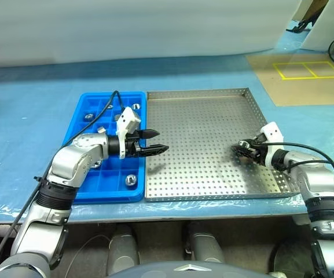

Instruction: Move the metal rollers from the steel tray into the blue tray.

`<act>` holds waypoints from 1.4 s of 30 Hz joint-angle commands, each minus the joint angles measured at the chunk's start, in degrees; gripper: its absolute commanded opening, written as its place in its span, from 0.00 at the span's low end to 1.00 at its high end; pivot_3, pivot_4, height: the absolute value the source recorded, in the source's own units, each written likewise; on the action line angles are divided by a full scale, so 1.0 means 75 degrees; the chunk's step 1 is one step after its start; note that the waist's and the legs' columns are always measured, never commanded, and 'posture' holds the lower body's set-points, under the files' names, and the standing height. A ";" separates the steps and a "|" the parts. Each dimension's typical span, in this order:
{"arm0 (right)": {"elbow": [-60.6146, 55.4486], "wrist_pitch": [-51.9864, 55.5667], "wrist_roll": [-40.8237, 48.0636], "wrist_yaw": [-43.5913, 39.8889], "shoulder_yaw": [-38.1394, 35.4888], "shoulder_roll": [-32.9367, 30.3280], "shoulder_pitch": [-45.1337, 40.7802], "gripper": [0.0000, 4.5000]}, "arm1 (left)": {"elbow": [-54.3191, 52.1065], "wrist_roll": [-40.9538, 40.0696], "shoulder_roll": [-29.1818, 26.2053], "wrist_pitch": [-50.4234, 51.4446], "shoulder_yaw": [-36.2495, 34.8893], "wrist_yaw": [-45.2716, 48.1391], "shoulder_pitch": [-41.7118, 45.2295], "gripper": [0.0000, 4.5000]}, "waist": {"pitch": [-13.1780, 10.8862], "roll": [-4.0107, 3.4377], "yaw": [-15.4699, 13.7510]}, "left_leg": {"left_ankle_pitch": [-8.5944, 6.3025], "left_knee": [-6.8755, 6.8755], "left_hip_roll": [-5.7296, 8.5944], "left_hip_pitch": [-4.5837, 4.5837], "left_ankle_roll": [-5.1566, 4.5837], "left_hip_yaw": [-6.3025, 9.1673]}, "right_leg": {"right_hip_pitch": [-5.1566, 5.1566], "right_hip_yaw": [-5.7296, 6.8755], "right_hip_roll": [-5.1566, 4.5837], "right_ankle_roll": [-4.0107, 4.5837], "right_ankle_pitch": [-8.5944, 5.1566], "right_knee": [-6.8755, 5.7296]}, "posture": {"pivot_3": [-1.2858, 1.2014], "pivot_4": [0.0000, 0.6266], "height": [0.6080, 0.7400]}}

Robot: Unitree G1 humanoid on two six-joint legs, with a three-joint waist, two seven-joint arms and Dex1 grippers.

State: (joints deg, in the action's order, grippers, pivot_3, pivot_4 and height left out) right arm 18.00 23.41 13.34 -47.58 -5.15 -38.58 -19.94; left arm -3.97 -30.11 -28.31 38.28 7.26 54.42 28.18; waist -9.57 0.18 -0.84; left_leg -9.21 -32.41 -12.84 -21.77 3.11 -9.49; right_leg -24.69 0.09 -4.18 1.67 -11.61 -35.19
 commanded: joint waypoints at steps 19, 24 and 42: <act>-0.1811 0.1349 0.1042 -0.1716 0.2429 0.2566 -0.2927 0.37 | -0.1679 -0.0702 -0.2340 0.0472 -0.2993 -0.0267 -0.1515 0.84 | -0.0003 -0.0001 -0.0254 | 0.0011 0.0043 -0.0008 -0.0013 0.0021 0.0003 | -0.0049 0.0018 0.0001 0.0028 -0.0010 -0.0012 | 0.57 0.24 1.00; -0.0743 0.0669 0.0738 -0.2339 0.3154 0.3460 -0.3655 0.37 | -0.2672 -0.1026 -0.2394 0.0908 -0.4545 -0.0949 -0.3049 0.84 | -0.0013 0.0020 -0.0505 | 0.0010 0.0062 -0.0019 -0.0064 0.0023 0.0029 | -0.0055 0.0068 -0.0002 0.0029 -0.0010 0.0034 | 0.63 0.24 1.00; 0.2904 -0.1558 -0.0703 -0.2426 0.3367 0.4848 -0.4624 0.37 | -0.4783 -0.2210 -0.1449 0.1375 -0.5463 -0.2700 -0.5085 0.84 | -0.0016 0.0017 -0.1341 | 0.0029 0.0100 -0.0037 -0.0069 0.0057 0.0125 | -0.0015 0.0155 -0.0002 0.0045 -0.0024 0.0028 | 0.68 0.24 1.00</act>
State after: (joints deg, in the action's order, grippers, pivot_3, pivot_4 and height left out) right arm 39.69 13.64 8.54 -66.44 21.51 -2.88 -52.67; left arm -38.54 -45.63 -38.97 49.28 -34.23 34.84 -11.01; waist -9.70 0.31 -10.89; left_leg -8.99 -31.65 -13.11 -22.26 3.54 -8.55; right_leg -24.80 1.25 -4.20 2.02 -11.79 -34.98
